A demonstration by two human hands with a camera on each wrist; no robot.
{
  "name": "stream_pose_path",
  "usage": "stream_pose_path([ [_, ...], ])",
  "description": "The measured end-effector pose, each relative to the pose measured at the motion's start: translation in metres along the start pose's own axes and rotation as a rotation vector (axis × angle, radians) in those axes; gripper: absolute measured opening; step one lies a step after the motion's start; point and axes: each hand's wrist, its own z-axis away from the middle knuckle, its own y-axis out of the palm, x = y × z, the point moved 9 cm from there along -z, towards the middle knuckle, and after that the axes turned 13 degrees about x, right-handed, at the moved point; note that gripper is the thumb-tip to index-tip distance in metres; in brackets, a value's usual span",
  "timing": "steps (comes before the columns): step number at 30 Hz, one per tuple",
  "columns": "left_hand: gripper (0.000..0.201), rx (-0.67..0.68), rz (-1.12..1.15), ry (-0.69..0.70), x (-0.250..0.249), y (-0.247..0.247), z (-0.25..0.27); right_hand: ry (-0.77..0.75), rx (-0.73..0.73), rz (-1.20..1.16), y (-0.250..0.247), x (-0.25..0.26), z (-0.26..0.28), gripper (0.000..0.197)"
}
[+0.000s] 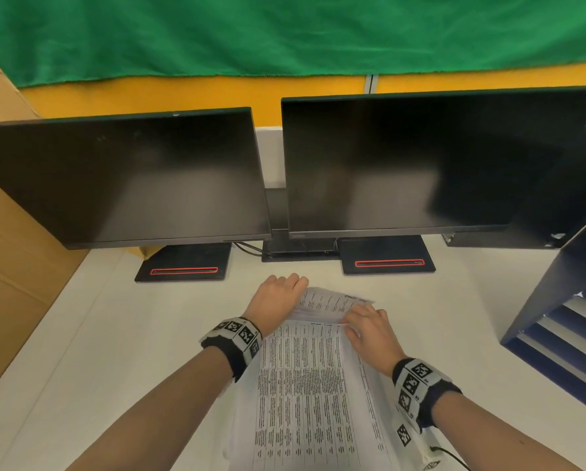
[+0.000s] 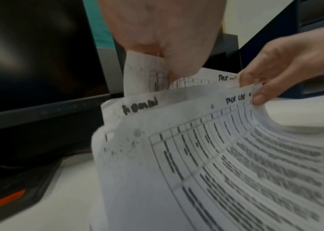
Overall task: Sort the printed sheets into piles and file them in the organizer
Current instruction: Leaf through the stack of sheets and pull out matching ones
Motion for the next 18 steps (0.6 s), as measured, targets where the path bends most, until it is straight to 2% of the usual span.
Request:
stream_pose_path([
  [2, 0.031, -0.061, 0.018, 0.001, 0.004, -0.028, 0.008, 0.014, 0.037, -0.048, 0.003, -0.005, -0.002, 0.019],
  [7, 0.028, -0.403, 0.137, -0.114, 0.066, -0.137, 0.045, 0.139, 0.11, -0.378, 0.008, -0.025, -0.009, 0.018],
  [12, 0.019, -0.603, 0.469, -0.192, 0.151, -0.205, 0.09, 0.189, 0.194, -0.475, 0.018, -0.027, -0.02, 0.019],
  [14, 0.02, -0.522, 0.613, -0.252, 0.181, -0.197, 0.093, 0.187, 0.204, -0.506, 0.018, -0.027, -0.023, 0.022],
  [18, 0.015, -0.208, 0.764, -0.23, 0.205, -0.141, 0.081, 0.198, 0.224, -0.647, 0.026, -0.039, -0.024, 0.021],
])
